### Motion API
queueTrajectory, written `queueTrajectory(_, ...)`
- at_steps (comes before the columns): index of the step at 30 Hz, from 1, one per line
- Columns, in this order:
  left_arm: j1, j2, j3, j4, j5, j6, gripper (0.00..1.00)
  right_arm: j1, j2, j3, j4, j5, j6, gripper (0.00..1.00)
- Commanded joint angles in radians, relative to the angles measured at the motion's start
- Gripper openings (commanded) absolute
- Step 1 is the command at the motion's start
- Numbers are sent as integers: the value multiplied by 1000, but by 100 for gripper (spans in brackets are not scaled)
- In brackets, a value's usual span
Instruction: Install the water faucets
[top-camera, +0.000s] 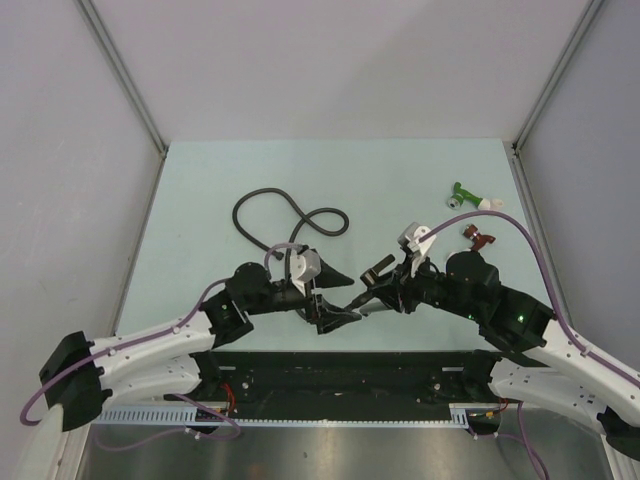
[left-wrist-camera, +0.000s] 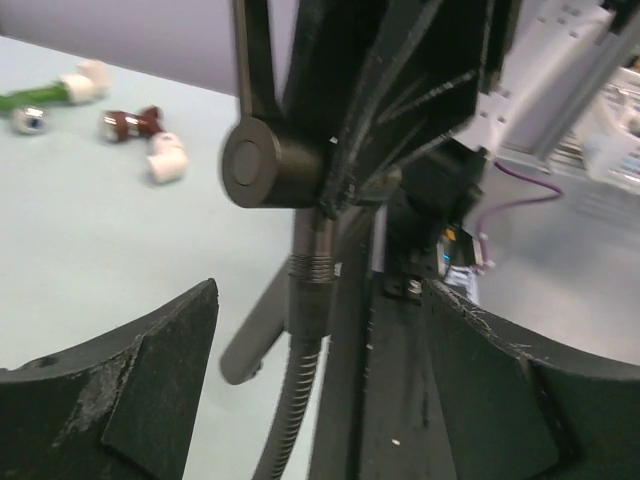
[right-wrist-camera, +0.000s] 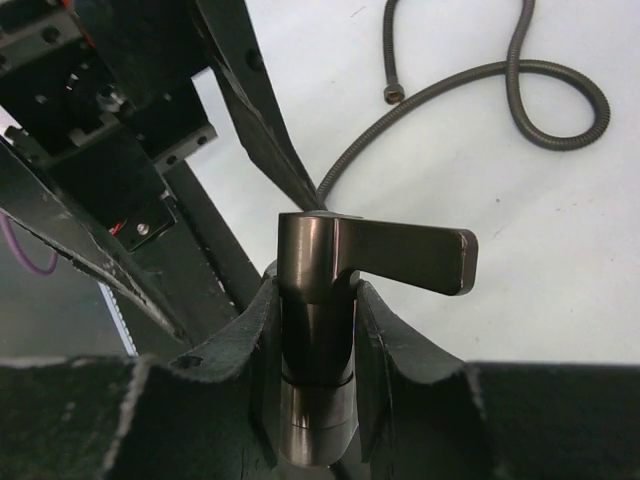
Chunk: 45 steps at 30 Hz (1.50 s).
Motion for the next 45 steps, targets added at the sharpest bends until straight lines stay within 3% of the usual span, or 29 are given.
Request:
queueTrajectory(1,18,66,11,61,238,-58,84,-1,-6,18,111,-74,-22,0)
queueTrajectory(11,20,180,58,107,302,-84,74,10,-6,12,136,-122,-30,0)
queueTrajectory(17,20,218,72,149,328,-104,60,24,8,8,146,-139,-39,0)
queueTrajectory(19,20,224,78,153,333,-105,54,28,11,8,149,-142,-42,0)
queueTrajectory(22,20,231,80,158,336,-110,37,36,19,7,155,-145,-45,0)
queueTrajectory(23,20,232,78,160,333,-111,25,36,20,7,154,-143,-47,0)
queueTrajectory(26,20,228,75,158,322,-113,2,41,20,7,155,-137,-48,0)
queueTrajectory(31,18,205,70,115,243,-104,0,42,17,7,159,-122,-45,0)
queueTrajectory(35,1,151,64,58,97,-87,0,44,26,7,159,-76,-25,0)
queueTrajectory(38,-46,110,67,-12,-116,-58,0,44,49,7,148,-21,2,0)
queueTrajectory(39,-68,103,73,-67,-273,-23,0,44,56,7,146,4,10,0)
queueTrajectory(43,-215,100,132,-162,-634,57,0,48,86,7,145,56,49,0)
queueTrajectory(45,-256,119,144,-172,-746,83,0,47,102,7,148,88,68,0)
